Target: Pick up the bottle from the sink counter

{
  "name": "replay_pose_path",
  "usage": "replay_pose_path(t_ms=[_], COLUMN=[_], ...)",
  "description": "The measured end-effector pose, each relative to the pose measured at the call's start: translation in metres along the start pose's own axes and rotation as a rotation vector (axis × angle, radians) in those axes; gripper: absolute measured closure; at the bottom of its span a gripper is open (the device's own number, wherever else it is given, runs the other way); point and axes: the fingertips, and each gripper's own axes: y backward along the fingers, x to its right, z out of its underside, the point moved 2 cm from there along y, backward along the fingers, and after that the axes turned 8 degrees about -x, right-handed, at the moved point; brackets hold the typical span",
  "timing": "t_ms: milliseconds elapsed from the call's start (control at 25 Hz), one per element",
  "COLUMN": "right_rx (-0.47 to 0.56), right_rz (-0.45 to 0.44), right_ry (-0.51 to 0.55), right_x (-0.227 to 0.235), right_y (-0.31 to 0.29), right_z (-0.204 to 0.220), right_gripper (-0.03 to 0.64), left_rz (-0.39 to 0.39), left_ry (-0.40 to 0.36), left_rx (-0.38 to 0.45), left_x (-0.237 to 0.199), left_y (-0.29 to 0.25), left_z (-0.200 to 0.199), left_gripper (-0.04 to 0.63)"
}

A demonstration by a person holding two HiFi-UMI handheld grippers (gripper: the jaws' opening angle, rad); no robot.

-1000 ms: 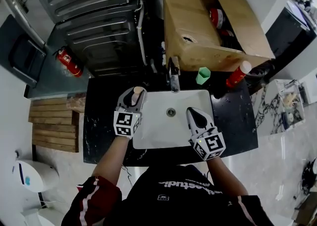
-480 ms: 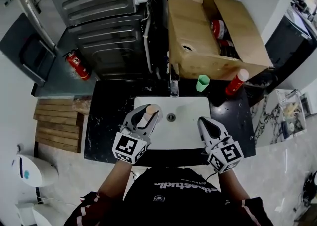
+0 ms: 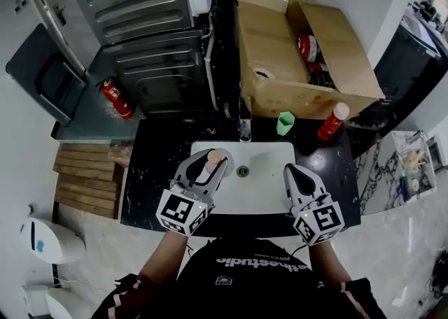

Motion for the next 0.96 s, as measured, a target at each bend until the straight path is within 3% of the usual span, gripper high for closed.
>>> replay_pose_path(t_ms=[960], right_rx=[0.043], right_rz=[-0.019], right_ry=[0.013], right_x=[-0.008], right_y=[0.005], right_z=[-0.006], right_gripper=[0.580], left_rz=[0.000], left_ry=[0.011], left_rx=[0.018], left_x=[0.009], left_y=[0.003], left_z=[-0.015], left_gripper=[0.449])
